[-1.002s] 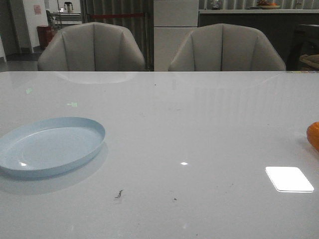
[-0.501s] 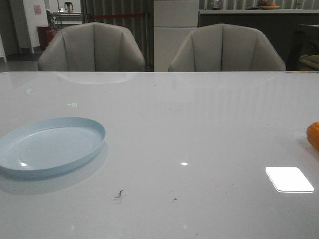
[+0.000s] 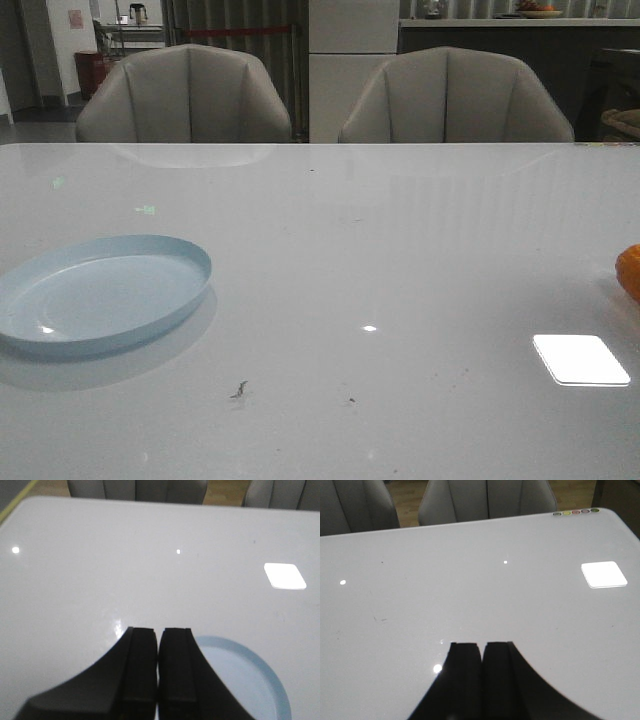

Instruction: Place corn on plate with both arms

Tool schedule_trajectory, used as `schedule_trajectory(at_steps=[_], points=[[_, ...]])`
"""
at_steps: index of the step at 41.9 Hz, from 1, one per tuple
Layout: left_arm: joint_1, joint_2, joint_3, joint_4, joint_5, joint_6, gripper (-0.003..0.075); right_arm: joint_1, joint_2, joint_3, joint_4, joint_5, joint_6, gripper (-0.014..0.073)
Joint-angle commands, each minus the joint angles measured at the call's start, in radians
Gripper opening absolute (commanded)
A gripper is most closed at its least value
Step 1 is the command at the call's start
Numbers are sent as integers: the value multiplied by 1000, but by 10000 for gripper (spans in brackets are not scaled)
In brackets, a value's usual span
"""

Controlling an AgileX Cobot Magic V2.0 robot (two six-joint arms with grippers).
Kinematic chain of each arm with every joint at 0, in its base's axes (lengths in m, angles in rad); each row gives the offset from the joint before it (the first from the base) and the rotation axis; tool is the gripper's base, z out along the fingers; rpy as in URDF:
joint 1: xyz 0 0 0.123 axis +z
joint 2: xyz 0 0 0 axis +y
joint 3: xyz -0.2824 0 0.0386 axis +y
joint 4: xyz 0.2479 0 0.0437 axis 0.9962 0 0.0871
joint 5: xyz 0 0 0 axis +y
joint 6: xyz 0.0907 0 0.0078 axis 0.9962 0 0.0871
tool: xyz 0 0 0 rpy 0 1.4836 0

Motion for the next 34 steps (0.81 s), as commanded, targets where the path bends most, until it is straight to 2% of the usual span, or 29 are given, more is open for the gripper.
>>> schedule_trajectory(at_steps=[1,4,8,13,16,21,34], points=[[1,36,-38,-19,-20,-10,244,-1,15,-36,4,-71,-1,64],[1,66,-38,-19,-2,-10,337,-1,24,-35,4,-68,-1,107],[1,97,-38,-19,2,-10,419,-1,38,-33,4,-60,-1,236],[1,125,-42,-19,14,-10,421,-1,59,-32,3,-23,-1,421],[1,148,-54,-20,49,-10,421,-1,74,-32,3,6,-1,470],[1,232,-120,-20,141,-10,421,-1,100,-32,5,51,-1,468],[1,562,-392,-20,314,-12,421,-1,111,-32,5,50,-1,468]])
